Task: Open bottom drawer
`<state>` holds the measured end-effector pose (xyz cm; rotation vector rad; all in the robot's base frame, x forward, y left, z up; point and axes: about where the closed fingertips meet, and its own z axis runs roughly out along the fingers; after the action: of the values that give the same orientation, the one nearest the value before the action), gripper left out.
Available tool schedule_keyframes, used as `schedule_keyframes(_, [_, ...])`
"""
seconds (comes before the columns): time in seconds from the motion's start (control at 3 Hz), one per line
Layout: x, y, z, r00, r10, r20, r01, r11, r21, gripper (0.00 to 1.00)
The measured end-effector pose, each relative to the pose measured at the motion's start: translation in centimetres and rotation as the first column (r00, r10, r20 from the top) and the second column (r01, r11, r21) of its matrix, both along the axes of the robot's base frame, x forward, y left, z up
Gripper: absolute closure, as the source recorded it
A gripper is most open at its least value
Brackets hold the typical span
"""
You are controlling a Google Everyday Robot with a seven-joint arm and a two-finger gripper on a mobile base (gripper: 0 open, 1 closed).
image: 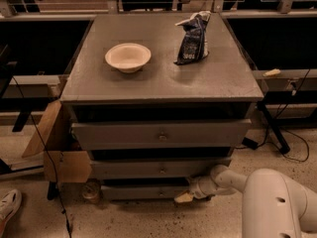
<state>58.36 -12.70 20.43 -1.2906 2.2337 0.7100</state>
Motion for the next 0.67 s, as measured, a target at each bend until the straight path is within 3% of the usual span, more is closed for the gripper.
schedule_keyframes(0.67, [-0.05,-0.31,0.29,1.0000,-0.001,-0.003,0.001,1.000,0.003,0.88])
